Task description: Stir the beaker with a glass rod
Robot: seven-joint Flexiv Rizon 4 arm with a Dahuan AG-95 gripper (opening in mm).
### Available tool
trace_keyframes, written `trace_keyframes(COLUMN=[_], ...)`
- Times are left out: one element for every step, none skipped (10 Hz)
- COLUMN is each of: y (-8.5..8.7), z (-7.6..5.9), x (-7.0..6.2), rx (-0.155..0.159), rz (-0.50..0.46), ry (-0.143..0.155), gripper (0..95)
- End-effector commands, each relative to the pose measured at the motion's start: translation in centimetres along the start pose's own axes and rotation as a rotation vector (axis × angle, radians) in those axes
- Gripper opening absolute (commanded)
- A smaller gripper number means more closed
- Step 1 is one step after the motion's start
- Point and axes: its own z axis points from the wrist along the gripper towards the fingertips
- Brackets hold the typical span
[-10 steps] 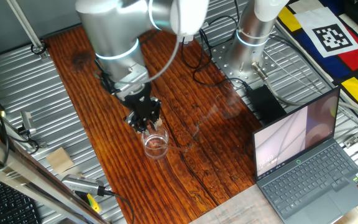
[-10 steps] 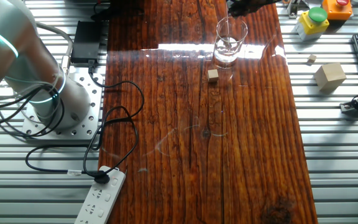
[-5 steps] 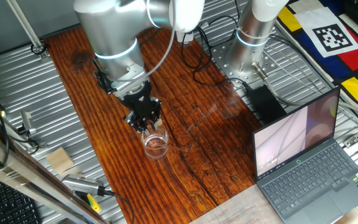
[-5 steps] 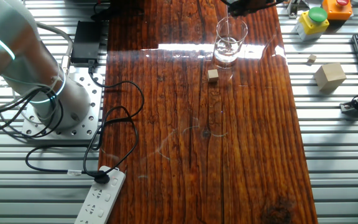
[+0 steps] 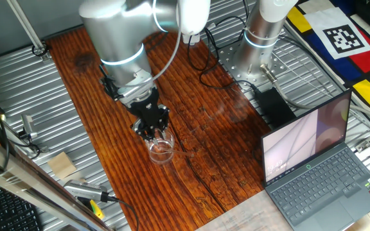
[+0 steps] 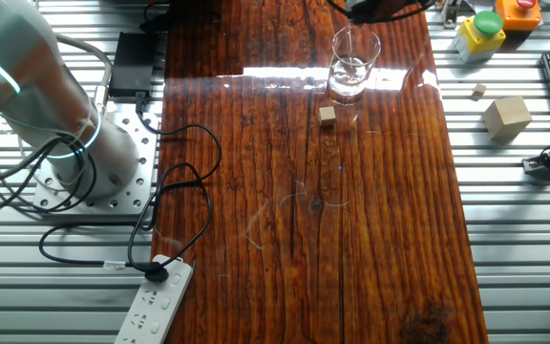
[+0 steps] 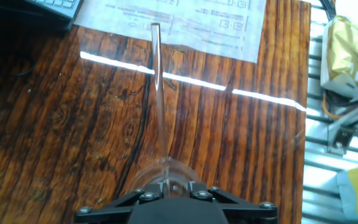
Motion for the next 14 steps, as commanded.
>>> trace_keyframes(y=[-0.1,0.0,0.3,0.5,0.7,0.9,1.0,1.1,1.1,1.1,1.1,1.1,1.0,0.9], z=[0.0,0.0,0.1,0.2,0.3,0.4,0.6,0.7,0.9,1.0,1.0,0.9,1.0,1.1], x=[-0.5,-0.7,-1.0,-1.3,-1.6,-1.9,-2.2,-2.5,-2.8,-3.1,-3.3,-3.5,-3.7,-4.0], rx=[-0.005,-0.005,-0.004,-0.003,-0.003,-0.002,-0.001,0.000,0.000,0.001,0.002,0.002,0.003,0.003], rz=[-0.007,-0.008,-0.010,-0.010,-0.010,-0.012,-0.017,-0.022,-0.023,-0.023,-0.025,-0.024,-0.023,-0.028], ry=[-0.012,-0.010,-0.013,-0.015,-0.017,-0.016,-0.021,-0.023,-0.025,-0.027,-0.029,-0.028,-0.028,-0.025], gripper=[19.0,19.0,19.0,19.0,19.0,19.0,19.0,19.0,19.0,19.0,19.0,19.0,19.0,19.0])
